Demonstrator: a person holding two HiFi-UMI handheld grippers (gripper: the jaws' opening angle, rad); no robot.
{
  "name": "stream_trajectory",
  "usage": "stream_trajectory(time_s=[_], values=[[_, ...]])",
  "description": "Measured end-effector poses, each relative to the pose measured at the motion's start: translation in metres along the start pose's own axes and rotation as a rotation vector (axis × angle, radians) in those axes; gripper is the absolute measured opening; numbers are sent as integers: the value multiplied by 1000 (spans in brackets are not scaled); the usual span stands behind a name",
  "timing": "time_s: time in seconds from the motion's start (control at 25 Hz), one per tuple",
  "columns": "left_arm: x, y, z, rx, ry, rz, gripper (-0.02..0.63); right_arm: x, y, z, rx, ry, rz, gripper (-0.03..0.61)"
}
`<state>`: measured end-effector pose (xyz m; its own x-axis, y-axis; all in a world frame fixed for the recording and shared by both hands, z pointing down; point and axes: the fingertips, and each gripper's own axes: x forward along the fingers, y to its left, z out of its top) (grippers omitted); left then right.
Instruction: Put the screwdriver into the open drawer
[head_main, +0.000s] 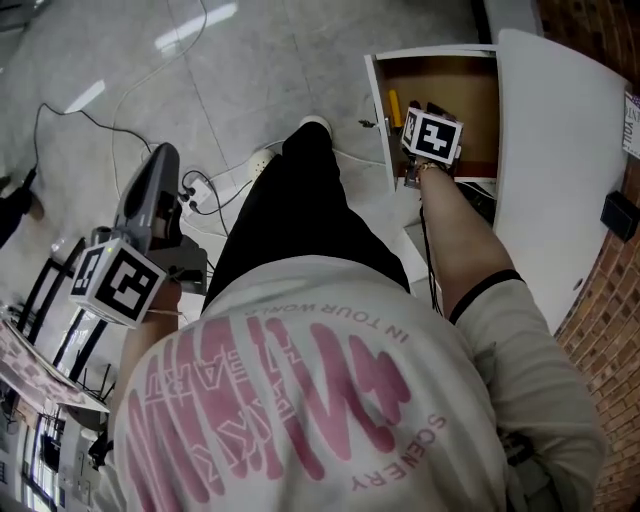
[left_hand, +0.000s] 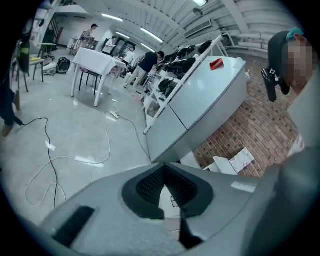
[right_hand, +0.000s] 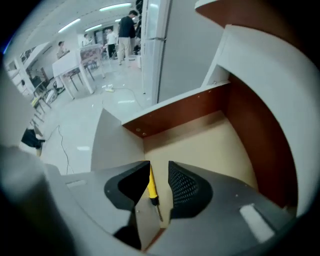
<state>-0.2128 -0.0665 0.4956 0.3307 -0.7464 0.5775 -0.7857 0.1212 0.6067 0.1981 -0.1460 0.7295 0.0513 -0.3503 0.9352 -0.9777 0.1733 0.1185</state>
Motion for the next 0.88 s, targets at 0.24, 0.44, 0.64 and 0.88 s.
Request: stream_trajectory(time_s=[0.24, 0.44, 0.64, 0.88], values=[[-25, -17, 27, 92, -38, -116, 5, -98, 21, 41, 277, -243, 27, 18], [-41, -47, 52, 145, -94, -220, 5, -202, 48, 89, 479, -524, 237, 9], [-66, -111, 83, 204, -191, -368, 5, -307, 49, 141, 633, -783, 481, 9], [-122, -187, 120, 374, -342, -541, 5, -449, 79, 183, 495, -1060, 642, 9]])
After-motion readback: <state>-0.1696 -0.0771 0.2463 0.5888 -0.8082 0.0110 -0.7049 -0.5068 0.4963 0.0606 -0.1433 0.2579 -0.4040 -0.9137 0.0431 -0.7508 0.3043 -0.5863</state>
